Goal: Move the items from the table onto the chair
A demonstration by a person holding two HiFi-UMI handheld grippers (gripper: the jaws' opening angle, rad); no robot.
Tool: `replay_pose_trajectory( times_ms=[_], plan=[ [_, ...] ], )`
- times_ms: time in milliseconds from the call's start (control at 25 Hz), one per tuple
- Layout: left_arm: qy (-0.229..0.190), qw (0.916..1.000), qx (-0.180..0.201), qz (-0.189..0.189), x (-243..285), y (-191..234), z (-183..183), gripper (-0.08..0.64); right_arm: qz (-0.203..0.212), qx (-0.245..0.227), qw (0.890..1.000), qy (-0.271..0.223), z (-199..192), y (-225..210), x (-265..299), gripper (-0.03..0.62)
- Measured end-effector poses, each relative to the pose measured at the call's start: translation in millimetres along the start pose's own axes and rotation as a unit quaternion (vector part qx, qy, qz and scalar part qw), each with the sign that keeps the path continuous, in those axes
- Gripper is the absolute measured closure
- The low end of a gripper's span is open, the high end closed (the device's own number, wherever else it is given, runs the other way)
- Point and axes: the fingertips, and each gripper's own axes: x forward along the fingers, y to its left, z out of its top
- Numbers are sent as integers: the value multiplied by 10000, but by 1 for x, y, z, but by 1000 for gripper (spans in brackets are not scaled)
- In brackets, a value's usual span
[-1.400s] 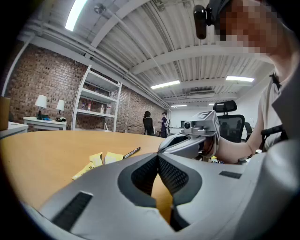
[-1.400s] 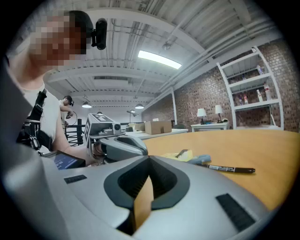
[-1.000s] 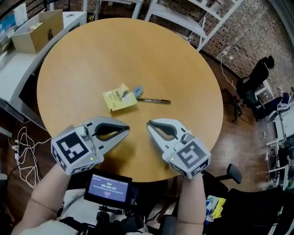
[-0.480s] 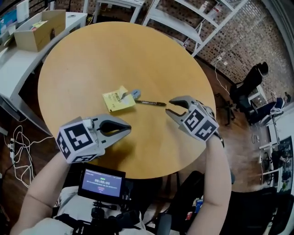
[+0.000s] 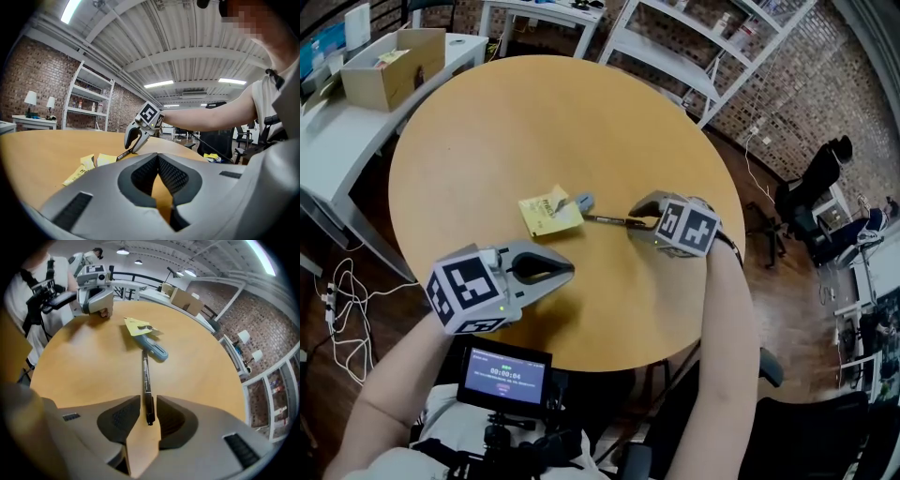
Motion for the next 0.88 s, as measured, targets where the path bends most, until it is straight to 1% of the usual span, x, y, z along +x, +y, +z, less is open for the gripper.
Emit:
replay_pose_trajectory(
  times_ms=[80,120,160,240,320,400,520,600,640,720,800,880],
  plan=[
    [-7,10000,4,-4,0,0,1,552,207,400,9989,-161,-4,-1,1,468],
    [-9,10000,8,-1,0,0,1,552,344,706,9964,-304,-4,-1,1,484],
    [-7,10000,12,6,0,1,1,552,480,1039,9923,-471,-4,0,1,517],
    [18,10000,13,18,-1,2,0,552,642,1597,9819,-789,-4,1,1,532],
    [44,10000,11,17,0,1,-1,552,627,1857,9758,-965,-5,1,0,540],
    [42,10000,12,10,0,1,-1,552,524,1870,9765,-934,-6,2,0,540],
    [5,10000,19,1,-1,1,-1,552,336,1867,9793,-702,-7,6,-2,540],
    [18,10000,16,5,-1,1,0,552,151,1964,9781,-668,-8,10,-6,540],
    [13,10000,17,4,-1,1,0,552,8,2058,9758,-733,-8,11,-10,540],
    [-5,10000,20,4,-1,1,-1,552,-322,2314,9667,-1048,-6,11,-22,540],
    [-4,10000,11,16,-2,1,-2,552,-615,2525,9540,-1493,0,15,-37,540],
    [-2,10000,4,33,-2,1,-2,552,-870,2636,9407,-1950,9,21,-52,540]
  ],
)
